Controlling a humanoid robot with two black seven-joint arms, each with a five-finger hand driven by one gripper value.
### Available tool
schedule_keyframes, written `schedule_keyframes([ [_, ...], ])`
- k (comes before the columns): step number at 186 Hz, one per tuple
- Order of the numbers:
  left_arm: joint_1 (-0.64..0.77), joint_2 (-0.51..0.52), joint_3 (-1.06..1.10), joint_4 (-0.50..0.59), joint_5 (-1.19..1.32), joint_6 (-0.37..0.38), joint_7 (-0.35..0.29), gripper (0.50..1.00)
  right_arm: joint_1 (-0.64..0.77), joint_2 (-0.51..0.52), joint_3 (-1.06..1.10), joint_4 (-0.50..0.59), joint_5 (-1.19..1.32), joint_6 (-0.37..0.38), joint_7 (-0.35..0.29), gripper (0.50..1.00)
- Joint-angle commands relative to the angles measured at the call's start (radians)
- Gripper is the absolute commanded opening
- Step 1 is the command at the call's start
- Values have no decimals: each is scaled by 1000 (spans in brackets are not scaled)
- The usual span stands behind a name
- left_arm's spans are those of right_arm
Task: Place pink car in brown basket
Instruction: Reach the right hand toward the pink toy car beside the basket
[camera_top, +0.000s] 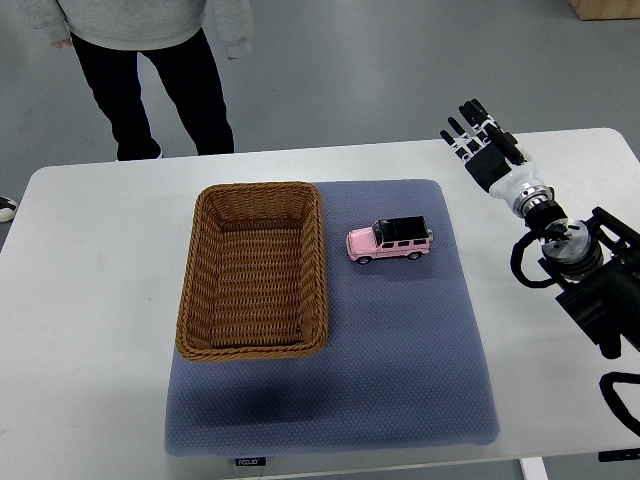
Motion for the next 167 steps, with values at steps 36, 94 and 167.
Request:
schedule_keyframes([
  [36,0,0,-5,-4,0,0,0,1000,-1,0,-24,6,-12,2,27,917],
  [94,0,0,-3,-5,0,0,0,1000,48,-78,-165,164,-565,46,23,915],
  [167,0,0,-2,-7,0,-3,0,1000,194,-242,-473,355,-1384,-3,23,913],
])
